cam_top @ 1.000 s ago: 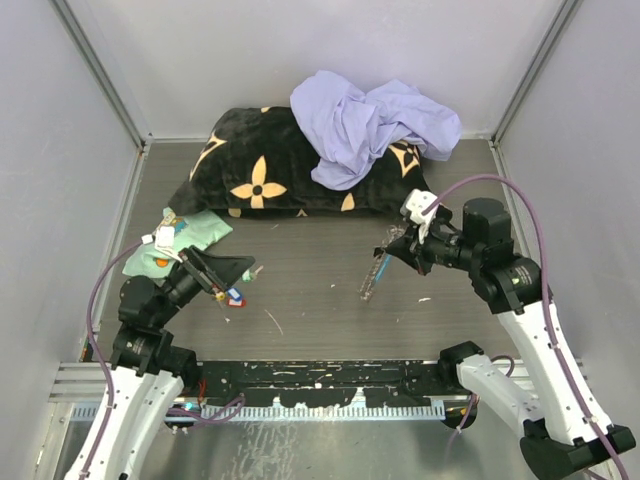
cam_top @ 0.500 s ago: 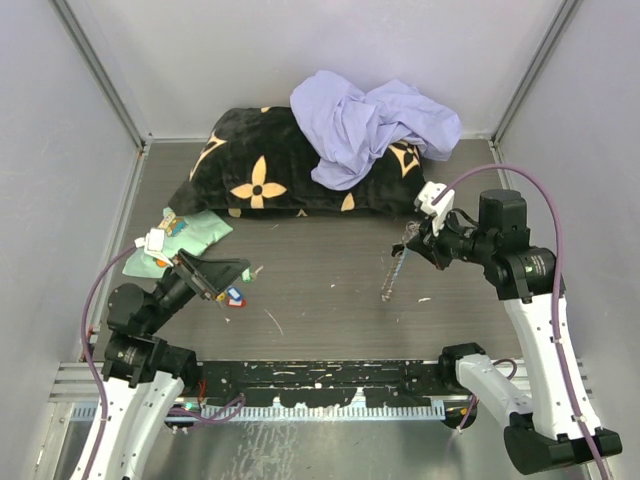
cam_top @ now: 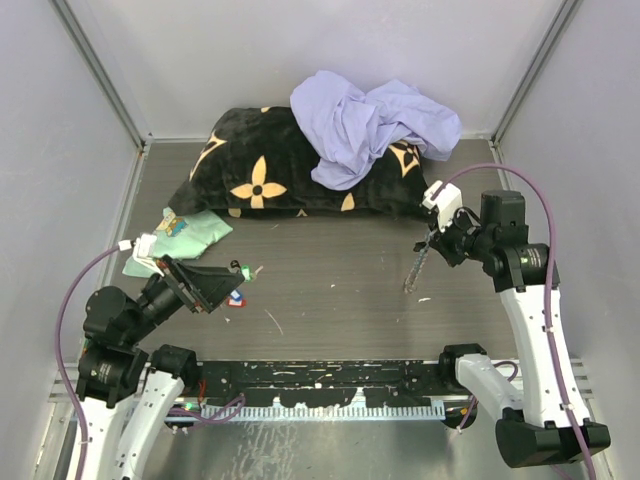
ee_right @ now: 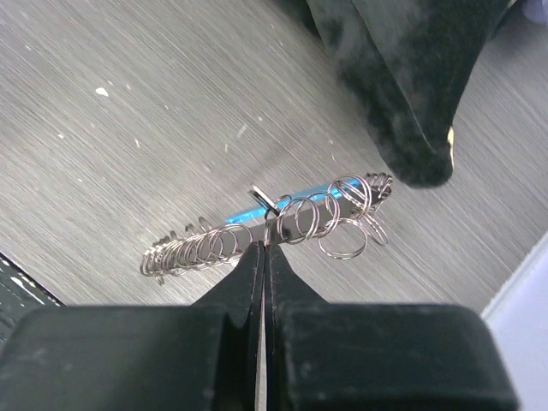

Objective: Remove the keys from the keyring
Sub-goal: Place the keyring at the center of the board.

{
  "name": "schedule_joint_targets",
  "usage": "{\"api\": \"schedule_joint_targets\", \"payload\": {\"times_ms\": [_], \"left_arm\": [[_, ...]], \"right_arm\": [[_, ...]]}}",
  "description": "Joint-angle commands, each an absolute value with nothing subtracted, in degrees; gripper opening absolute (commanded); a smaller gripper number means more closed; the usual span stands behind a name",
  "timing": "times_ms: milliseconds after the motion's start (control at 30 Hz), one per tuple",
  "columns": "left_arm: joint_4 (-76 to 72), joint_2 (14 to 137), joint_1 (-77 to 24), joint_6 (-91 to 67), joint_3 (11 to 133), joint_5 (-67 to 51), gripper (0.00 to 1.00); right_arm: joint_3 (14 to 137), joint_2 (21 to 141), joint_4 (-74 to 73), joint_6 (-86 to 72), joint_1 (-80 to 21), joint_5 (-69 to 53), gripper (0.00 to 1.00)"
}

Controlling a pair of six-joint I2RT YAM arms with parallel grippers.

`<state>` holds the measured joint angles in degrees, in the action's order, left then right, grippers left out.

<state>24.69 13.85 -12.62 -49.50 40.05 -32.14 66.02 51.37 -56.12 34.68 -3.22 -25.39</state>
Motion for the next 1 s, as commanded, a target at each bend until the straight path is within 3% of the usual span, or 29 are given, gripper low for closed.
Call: {"api": "schedule_joint_targets", "payload": {"times_ms": [0, 967], "left_arm": [[31.75, 12.44, -12.34, -42.94, 43.07, -30.82, 0.98], [25.82, 11.09, -13.04, -33.84, 39.22, -26.74, 0.98]], "right_arm": [[65.50, 50.39, -56.72, 37.92, -2.75, -18.60, 0.02], [57.86, 59.57, -52.69, 36.39, 0.17, -22.67, 0.06]]}}
